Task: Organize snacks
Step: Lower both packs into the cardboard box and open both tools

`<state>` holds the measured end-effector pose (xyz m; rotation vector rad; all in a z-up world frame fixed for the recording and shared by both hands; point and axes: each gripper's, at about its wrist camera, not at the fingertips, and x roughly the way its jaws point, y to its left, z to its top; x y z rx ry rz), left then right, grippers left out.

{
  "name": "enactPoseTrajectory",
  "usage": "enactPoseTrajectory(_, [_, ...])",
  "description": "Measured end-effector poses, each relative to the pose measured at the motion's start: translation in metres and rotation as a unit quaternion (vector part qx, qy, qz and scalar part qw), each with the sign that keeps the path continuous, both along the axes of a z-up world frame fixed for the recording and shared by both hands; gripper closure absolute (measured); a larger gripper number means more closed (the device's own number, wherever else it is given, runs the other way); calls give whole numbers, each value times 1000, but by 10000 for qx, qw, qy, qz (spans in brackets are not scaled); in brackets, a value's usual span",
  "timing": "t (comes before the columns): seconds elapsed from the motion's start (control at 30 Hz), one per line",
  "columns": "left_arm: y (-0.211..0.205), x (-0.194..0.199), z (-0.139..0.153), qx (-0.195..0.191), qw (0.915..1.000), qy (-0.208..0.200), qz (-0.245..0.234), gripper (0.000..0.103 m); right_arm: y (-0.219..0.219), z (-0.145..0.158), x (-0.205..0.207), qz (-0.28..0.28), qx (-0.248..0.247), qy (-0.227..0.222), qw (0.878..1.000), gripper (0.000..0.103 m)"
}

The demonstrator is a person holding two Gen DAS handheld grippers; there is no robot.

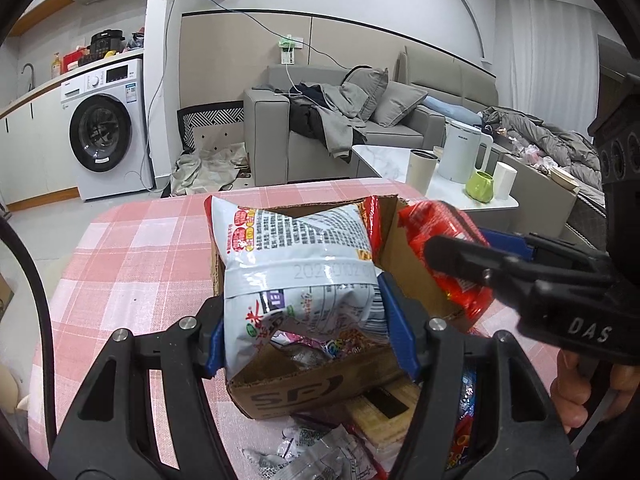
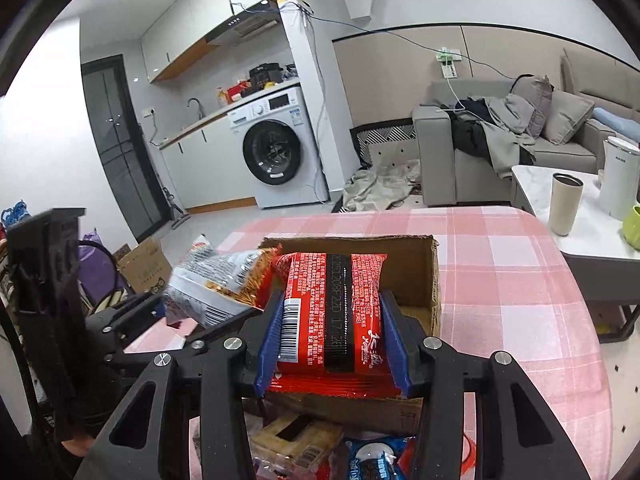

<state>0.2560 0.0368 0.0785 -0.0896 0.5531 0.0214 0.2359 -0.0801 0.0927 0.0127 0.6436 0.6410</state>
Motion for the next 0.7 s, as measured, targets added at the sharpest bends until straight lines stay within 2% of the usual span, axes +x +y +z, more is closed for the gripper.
enactPoseTrajectory(0.13, [-2, 3, -1, 119, 9999, -47, 27, 41, 3, -5, 6, -50, -9, 84, 10000, 56])
enactPoseTrajectory(0.7, [5, 0, -5, 65, 9999, 42, 91, 41, 2, -8, 13, -91, -17, 131, 9999, 56])
